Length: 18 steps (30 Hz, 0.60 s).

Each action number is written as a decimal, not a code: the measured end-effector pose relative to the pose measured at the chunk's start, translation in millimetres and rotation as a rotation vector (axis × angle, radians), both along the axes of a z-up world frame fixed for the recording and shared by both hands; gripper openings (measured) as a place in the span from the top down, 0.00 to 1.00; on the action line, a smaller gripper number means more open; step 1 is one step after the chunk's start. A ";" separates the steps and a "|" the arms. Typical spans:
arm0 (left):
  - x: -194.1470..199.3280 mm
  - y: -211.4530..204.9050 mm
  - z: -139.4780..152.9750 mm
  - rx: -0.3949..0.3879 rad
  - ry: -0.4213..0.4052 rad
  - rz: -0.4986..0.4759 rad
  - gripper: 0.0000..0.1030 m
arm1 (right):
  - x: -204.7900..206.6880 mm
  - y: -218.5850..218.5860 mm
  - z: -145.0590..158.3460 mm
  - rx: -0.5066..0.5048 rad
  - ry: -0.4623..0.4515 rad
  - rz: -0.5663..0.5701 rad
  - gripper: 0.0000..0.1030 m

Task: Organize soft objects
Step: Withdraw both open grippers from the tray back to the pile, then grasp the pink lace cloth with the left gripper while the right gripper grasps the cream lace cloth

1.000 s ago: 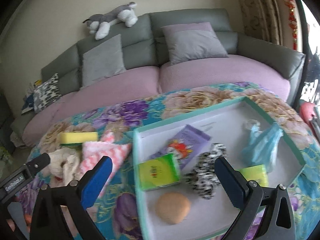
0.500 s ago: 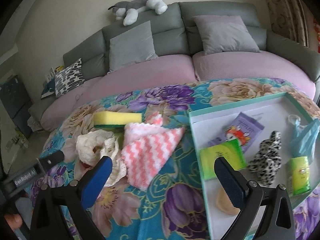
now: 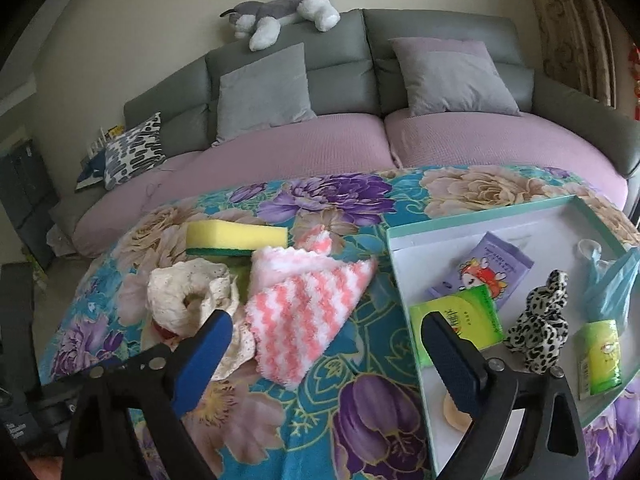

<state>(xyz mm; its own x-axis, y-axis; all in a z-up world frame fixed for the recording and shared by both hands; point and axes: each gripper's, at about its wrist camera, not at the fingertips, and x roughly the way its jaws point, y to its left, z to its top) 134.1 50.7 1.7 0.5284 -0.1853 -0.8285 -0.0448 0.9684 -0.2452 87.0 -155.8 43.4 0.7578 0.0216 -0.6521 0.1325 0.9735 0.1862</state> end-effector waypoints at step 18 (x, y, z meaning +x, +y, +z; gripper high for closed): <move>9.2 0.1 -21.8 -0.050 0.072 -0.035 0.31 | 12.2 21.6 -13.2 0.014 0.024 0.110 0.42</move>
<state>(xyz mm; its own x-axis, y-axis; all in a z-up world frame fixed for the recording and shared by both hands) 143.4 50.9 -20.1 0.4602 -0.2449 -0.8533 -0.0301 0.9563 -0.2907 99.1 -134.2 30.2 0.7348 0.1133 -0.6688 0.0295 0.9797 0.1983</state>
